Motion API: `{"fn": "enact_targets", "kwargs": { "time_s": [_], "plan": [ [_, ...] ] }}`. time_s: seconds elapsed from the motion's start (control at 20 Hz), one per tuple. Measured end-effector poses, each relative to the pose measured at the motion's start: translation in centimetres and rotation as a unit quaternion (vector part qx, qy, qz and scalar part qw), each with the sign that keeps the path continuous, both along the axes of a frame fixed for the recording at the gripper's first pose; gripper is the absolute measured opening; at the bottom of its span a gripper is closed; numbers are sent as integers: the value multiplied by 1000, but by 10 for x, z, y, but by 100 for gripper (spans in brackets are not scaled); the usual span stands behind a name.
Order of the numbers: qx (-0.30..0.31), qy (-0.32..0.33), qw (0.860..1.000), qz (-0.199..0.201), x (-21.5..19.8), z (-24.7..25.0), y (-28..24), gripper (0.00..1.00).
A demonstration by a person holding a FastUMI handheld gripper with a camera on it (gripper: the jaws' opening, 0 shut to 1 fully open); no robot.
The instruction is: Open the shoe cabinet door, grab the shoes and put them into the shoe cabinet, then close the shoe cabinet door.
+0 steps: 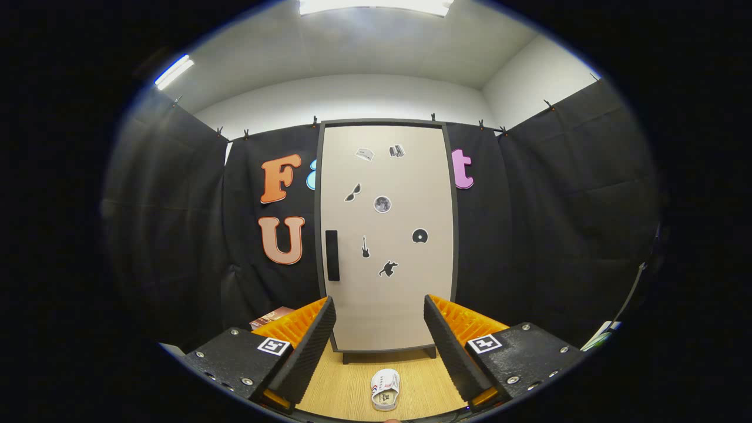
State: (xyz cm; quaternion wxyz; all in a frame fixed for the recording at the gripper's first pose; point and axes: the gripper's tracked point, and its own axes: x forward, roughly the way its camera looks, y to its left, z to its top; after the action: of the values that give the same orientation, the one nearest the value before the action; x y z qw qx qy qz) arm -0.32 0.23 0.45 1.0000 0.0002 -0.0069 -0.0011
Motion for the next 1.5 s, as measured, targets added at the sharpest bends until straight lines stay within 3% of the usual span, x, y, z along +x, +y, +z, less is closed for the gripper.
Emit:
{"fn": "enact_targets", "kwargs": {
  "time_s": [0.5, 0.7, 1.05, 1.5],
  "plan": [
    [3, 1, 1000, 5, 9, 0, 3, 94],
    [1, 2, 1000, 23, 35, 0, 20, 94],
    [11, -4, 999, 52, 117, 2, 66, 94],
    [-14, 3, 999, 49, 238, -4, 121, 94]
  ]
}}
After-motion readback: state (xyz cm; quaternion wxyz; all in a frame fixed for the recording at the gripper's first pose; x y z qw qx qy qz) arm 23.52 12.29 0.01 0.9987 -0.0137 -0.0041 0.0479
